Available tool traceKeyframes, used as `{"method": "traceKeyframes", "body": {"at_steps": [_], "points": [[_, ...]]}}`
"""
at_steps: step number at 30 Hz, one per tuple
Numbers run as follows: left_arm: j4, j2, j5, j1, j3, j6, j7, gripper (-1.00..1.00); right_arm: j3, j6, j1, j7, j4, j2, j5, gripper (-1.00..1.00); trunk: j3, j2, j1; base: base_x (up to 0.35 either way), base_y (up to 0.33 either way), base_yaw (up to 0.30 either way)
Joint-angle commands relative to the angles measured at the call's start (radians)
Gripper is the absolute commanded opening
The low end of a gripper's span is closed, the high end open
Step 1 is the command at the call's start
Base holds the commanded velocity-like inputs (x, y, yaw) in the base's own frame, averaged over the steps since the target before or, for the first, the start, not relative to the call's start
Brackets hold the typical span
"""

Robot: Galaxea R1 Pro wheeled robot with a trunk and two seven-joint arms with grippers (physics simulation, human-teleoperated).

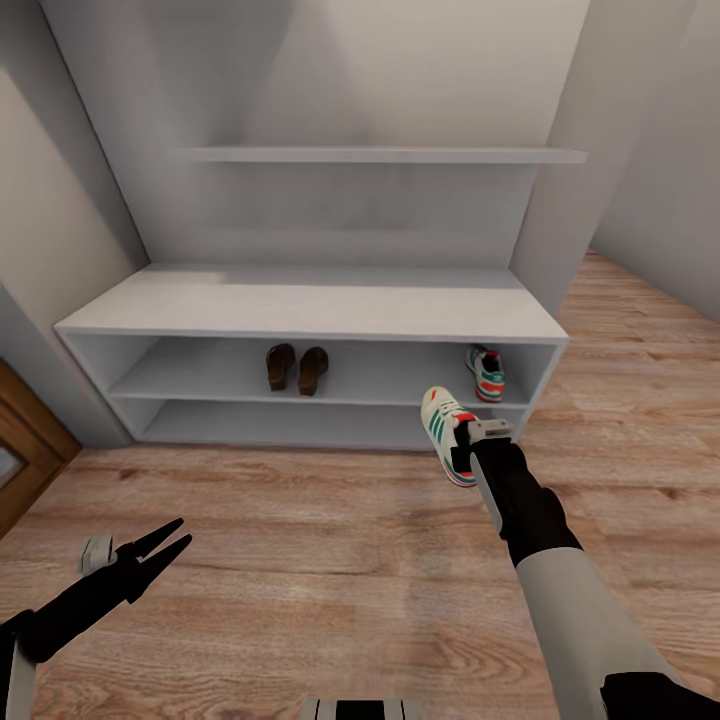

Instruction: Pick up the two gym shoes and the two sandals from the corridor floor and place them onto the hallstand (shoe rack) in the corridor, making sure they are on the rack and not on the floor. Arrange them so the two gym shoes are next to each other and the two sandals are next to each other.

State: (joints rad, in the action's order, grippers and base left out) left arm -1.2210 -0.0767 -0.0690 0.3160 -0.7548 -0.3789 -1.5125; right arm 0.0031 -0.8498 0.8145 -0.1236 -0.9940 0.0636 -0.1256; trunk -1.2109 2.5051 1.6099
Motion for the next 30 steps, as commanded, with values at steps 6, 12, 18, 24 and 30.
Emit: {"method": "traceKeyframes", "body": {"at_steps": [6,12,18,24,30], "points": [[0.0,0.0,0.0,0.0,0.0,0.0,0.0,1.0,0.0,0.0,0.0,-0.001,0.0,-0.001,-0.001,-1.0,0.0,0.0,0.0,0.228,-0.018,0.0],[0.0,0.0,0.0,0.0,-0.001,0.0,0.0,1.0,-0.001,0.0,0.0,0.0,-0.001,-0.002,0.0,-1.0,0.0,0.0,0.0,0.083,-0.023,0.0],[0.0,-0.001,0.0,0.0,-0.001,0.0,-0.001,1.0,-0.002,0.0,0.0,0.001,-0.001,-0.002,0.0,-1.0,0.0,0.0,0.0,0.013,0.048,0.0],[0.0,-0.002,0.0,0.0,-0.001,0.0,-0.001,1.0,-0.002,0.0,0.0,0.001,-0.001,-0.003,0.0,-1.0,0.0,0.0,0.0,0.083,0.255,0.0],[0.0,-0.001,0.0,0.0,-0.001,0.0,-0.002,1.0,-0.055,0.0,0.0,0.001,-0.002,-0.006,0.0,-1.0,0.0,0.0,0.0,0.026,0.079,0.0]]}}
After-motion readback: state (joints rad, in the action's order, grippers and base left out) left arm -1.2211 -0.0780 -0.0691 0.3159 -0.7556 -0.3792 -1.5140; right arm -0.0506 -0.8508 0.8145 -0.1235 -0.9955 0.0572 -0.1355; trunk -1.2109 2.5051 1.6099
